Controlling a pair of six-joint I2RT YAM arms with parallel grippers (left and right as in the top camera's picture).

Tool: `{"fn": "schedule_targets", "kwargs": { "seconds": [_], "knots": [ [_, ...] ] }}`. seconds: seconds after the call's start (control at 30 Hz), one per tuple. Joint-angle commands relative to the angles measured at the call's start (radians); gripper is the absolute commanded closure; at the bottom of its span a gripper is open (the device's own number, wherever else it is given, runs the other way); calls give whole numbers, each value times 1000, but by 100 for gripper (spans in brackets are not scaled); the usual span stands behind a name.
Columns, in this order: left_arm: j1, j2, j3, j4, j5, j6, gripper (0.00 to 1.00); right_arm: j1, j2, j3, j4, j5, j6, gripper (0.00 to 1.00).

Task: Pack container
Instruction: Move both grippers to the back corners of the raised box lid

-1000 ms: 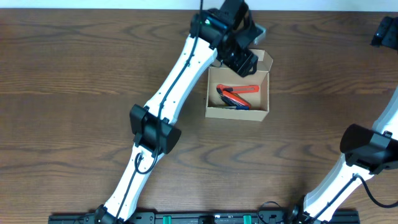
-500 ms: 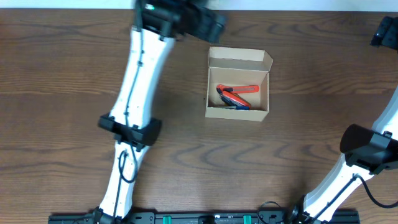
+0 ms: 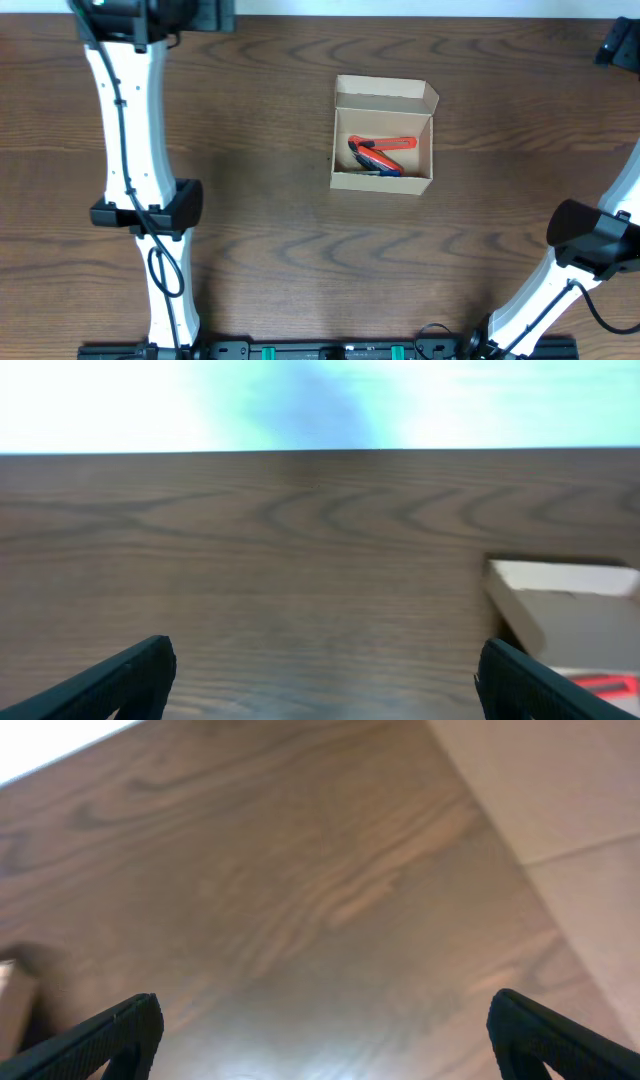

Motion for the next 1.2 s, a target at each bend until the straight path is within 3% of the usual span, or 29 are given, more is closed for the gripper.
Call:
{"fn": "schedule_targets", "kwargs": {
  "seconds": [0.0,0.2,0.53,0.73,1.1,1.13,1.17],
  "knots": [
    [35,1,-8,5,-22,-22,5,-2,-27,-7,21,-146,19,1],
    [52,41,-116,13,11,-17,5,-1,-3,-77,92,-227,34,1],
    [39,168,-388,140,506,-43,5,0,10,-402,238,-467,52,1],
    [3,195,-452,186,521,-59,5,5,10,-566,361,-598,64,1],
    [-26,195,-452,297,528,-134,5,6,10,-612,393,-674,63,1],
    [-26,195,-452,296,529,-135,4,6,10,-622,399,-690,63,7],
    [-26,196,-452,291,529,-133,9,7,10,-632,403,-697,63,28]
  ]
}}
